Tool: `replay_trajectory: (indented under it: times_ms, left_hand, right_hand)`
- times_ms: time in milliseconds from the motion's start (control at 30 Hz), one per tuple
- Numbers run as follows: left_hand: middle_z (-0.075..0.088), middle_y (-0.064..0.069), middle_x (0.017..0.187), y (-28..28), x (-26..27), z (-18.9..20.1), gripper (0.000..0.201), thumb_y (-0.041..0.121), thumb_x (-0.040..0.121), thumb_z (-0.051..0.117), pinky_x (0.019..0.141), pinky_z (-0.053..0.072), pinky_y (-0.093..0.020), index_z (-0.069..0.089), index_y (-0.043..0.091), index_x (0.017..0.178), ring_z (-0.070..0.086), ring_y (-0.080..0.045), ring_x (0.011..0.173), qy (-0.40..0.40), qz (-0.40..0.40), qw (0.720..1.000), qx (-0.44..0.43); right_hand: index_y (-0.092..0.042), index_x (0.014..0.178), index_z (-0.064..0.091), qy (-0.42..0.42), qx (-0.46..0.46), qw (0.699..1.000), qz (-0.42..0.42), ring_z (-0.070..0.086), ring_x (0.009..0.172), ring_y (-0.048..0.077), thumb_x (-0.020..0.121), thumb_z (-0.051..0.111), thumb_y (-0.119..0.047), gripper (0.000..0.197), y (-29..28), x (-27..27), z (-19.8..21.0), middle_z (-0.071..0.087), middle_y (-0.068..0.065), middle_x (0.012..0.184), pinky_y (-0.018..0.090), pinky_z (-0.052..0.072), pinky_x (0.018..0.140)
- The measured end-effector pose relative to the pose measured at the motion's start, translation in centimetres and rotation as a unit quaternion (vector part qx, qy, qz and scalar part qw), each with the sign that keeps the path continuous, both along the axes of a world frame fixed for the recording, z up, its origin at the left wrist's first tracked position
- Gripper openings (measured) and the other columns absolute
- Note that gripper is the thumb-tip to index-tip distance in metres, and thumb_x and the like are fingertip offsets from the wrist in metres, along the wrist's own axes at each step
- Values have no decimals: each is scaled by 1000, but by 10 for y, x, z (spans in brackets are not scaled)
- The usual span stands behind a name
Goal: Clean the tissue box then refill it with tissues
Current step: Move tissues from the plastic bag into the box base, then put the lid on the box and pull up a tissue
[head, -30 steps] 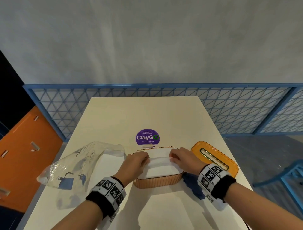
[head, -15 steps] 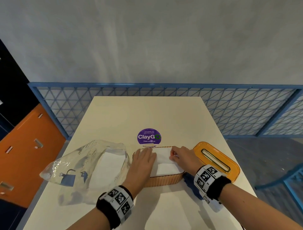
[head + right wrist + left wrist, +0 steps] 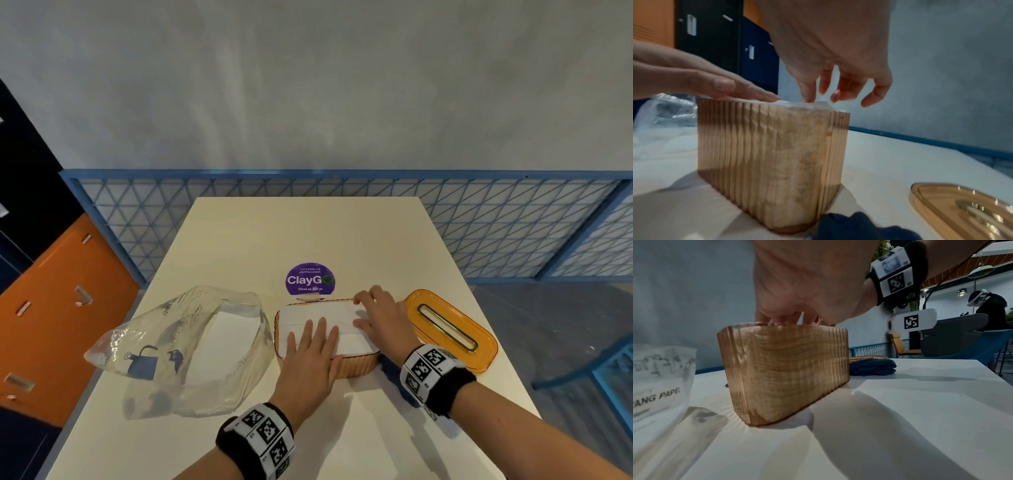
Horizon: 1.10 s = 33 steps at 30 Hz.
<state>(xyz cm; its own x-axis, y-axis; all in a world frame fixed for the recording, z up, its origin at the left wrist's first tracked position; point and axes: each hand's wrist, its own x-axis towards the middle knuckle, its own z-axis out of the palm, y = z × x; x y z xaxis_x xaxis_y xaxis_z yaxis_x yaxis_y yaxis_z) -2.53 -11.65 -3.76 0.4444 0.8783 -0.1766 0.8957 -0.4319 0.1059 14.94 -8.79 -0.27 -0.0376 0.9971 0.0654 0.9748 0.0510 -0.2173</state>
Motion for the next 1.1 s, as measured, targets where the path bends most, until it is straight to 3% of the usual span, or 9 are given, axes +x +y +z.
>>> replay_trajectory:
  times_ms: [133,267,367,467,633,767,967,1033,1100]
  left_hand:
    - [64,-4,125,0,6,1,63,37,100,3,81,55,-49,61,29,123,63,-29,113,-9,-7,1000,-1]
    - [61,-5,131,1,4,-3,64,40,100,1,84,52,-51,59,30,126,61,-30,117,-24,-2,1000,0]
    - [23,-5,157,3,6,-5,81,51,84,-23,111,25,-56,27,33,146,23,-32,144,-21,-26,999,23]
    - [-3,-2,160,1,7,-5,93,57,65,-37,117,5,-52,1,38,149,-3,-28,148,-25,-28,999,-25]
    - [2,-3,160,2,11,-6,79,62,73,-28,116,8,-55,-1,47,146,1,-30,148,-25,-18,999,-17]
    - [2,-3,160,0,15,-2,84,62,66,-28,115,9,-57,-3,48,145,1,-32,147,-22,-11,999,-27]
    - [0,-5,160,0,17,-6,105,68,50,-46,114,9,-58,-6,47,145,0,-33,147,4,-14,1000,-25]
    - [3,-5,160,1,17,-6,102,69,54,-43,114,12,-58,-3,48,145,3,-34,147,1,-14,999,-30]
    - [22,-8,157,0,17,-1,86,67,73,-30,107,26,-61,10,46,145,22,-37,143,19,-12,999,-35]
  right_hand:
    - [-27,97,64,-78,110,989,61,63,87,22,62,84,-25,41,-22,-2,3,63,2,101,37,51,66]
    - [-30,91,65,-85,115,982,122,66,90,16,63,83,-24,33,-48,-5,-11,66,-3,100,37,54,73]
    - [-31,90,64,-85,84,985,124,67,90,13,64,82,-24,33,-59,-2,-25,64,-6,99,37,54,77]
    - [-31,94,64,-72,86,986,121,68,91,11,61,84,-24,39,-63,2,-26,67,-7,98,39,55,79]
    - [-19,107,66,-9,106,994,20,65,98,23,75,71,-11,34,-58,35,-18,66,4,109,41,53,81]
    - [-16,133,47,-3,17,995,-99,50,118,27,92,50,-19,40,-49,91,-27,49,8,133,40,47,93]
    - [-19,148,11,-56,-185,957,-218,26,140,33,77,65,-56,96,-29,149,-45,23,15,151,50,29,111]
    - [-21,149,1,-54,-233,945,-224,16,144,35,69,69,-60,112,-20,160,-51,16,15,155,54,22,114]
    - [-22,149,-6,-53,-271,936,-220,11,145,37,65,72,-61,122,-13,165,-55,11,17,156,56,19,115]
